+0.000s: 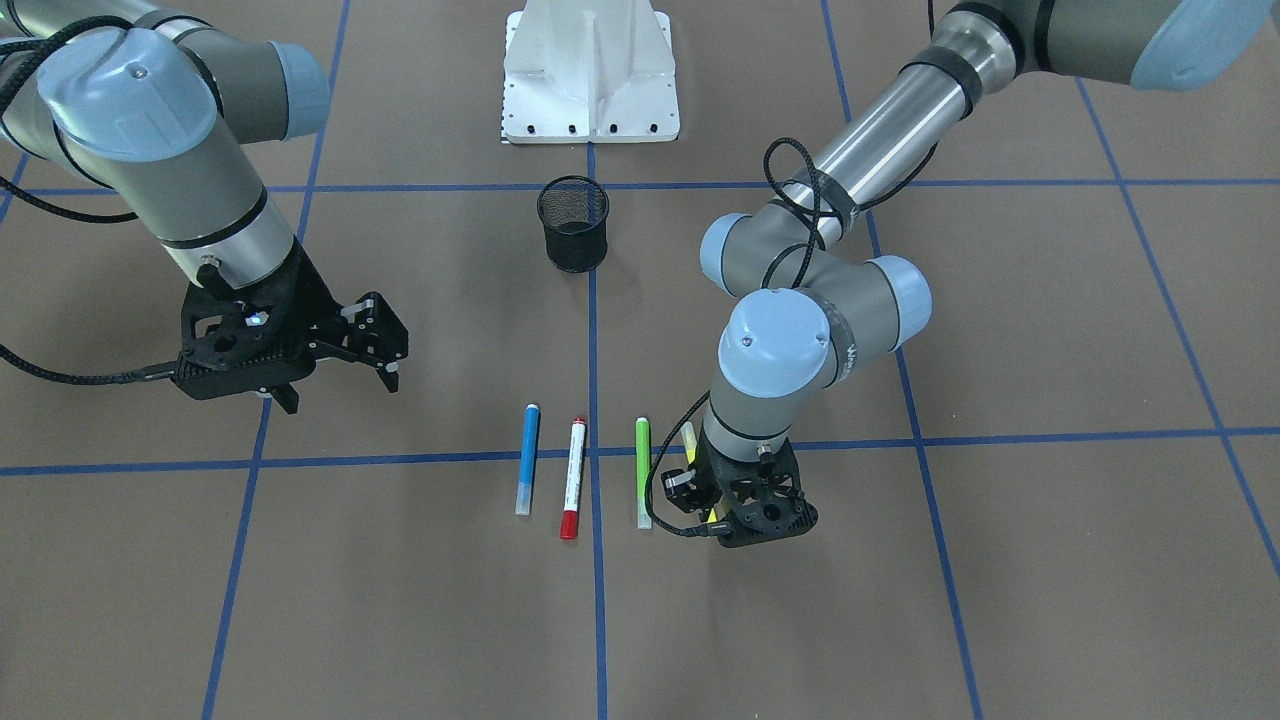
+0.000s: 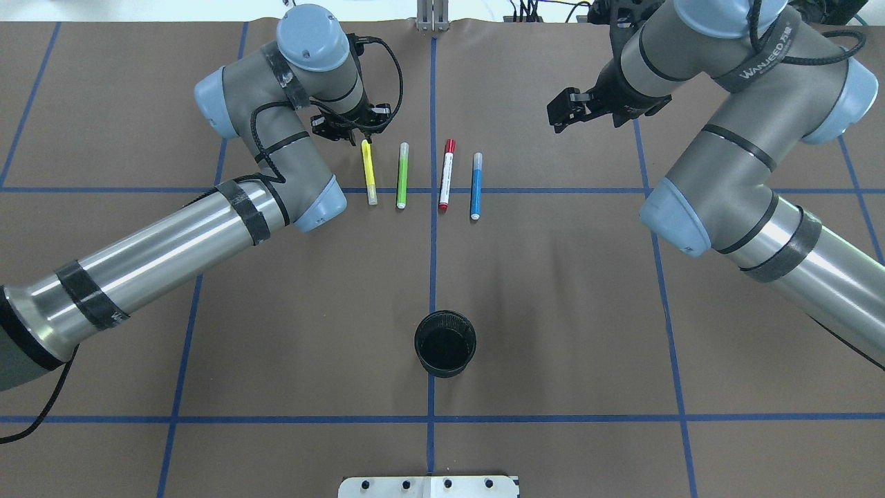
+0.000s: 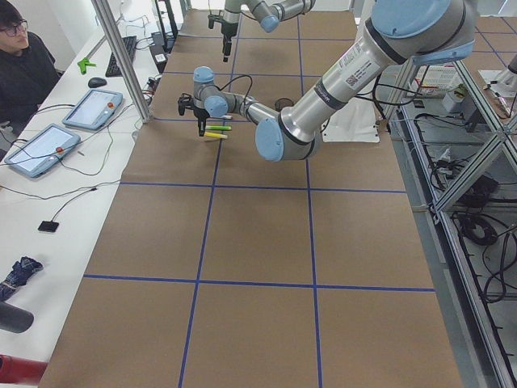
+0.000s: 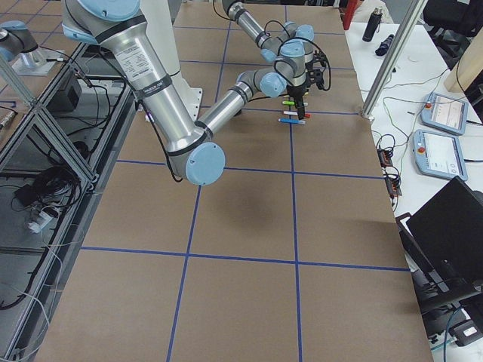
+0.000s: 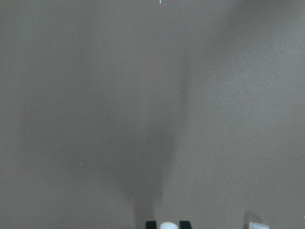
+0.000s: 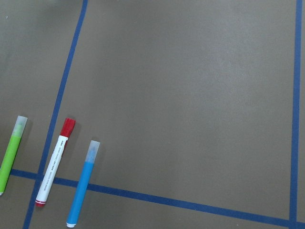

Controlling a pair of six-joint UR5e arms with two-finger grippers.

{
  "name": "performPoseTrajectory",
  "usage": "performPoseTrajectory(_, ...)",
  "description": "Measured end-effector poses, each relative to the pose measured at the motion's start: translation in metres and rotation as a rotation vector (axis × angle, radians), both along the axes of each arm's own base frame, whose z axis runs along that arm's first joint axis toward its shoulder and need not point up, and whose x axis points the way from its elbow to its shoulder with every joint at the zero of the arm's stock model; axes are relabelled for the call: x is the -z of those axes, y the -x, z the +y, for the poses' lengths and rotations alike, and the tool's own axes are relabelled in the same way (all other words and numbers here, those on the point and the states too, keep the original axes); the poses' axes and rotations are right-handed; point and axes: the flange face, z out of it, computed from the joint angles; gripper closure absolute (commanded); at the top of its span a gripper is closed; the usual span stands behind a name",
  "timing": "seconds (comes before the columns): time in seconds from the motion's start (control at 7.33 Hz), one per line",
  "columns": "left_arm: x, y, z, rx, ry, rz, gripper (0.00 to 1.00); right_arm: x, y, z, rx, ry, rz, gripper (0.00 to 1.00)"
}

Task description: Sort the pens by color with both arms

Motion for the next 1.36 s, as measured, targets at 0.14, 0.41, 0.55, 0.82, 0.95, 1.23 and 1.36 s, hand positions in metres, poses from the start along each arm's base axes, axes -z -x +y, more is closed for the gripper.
performPoseTrajectory(0.14, 0.0, -0.001, 0.001, 0.01, -0.004, -0.004, 0.0, 0.0, 0.0, 0.0, 0.0, 0.0, 0.0, 0.0)
performPoseTrajectory(0.41, 0.005, -0.001, 0.002, 0.016, -0.017, -0.003, 0.0, 0.0, 0.0, -0.001, 0.0, 0.001, 0.0, 0.0)
performPoseTrajectory(0.55, 0.012, 0.005, 0.0, 0.02, -0.031, 0.006, 0.0, 0.001, -0.002, -0.003, -0.002, 0.001, 0.0, 0.0)
performPoseTrajectory(0.82, 0.03, 0.04, -0.01, 0.023, -0.048, 0.047, 0.0, -0.001, -0.02, -0.014, -0.005, 0.015, -0.005, 0.0)
performPoseTrajectory(0.95, 0.023, 0.074, -0.012, 0.008, -0.044, 0.076, 0.0, -0.006, -0.041, -0.025, 0.004, 0.041, -0.006, 0.0)
performPoseTrajectory(1.23, -0.02, 0.167, 0.001, -0.026, -0.059, 0.089, 0.0, -0.023, -0.099, -0.046, 0.037, 0.103, 0.021, 0.0)
performPoseTrajectory(1.36, -0.043, 0.219, 0.011, -0.048, -0.067, 0.063, 0.0, -0.037, -0.132, -0.055, 0.055, 0.131, 0.047, 0.0)
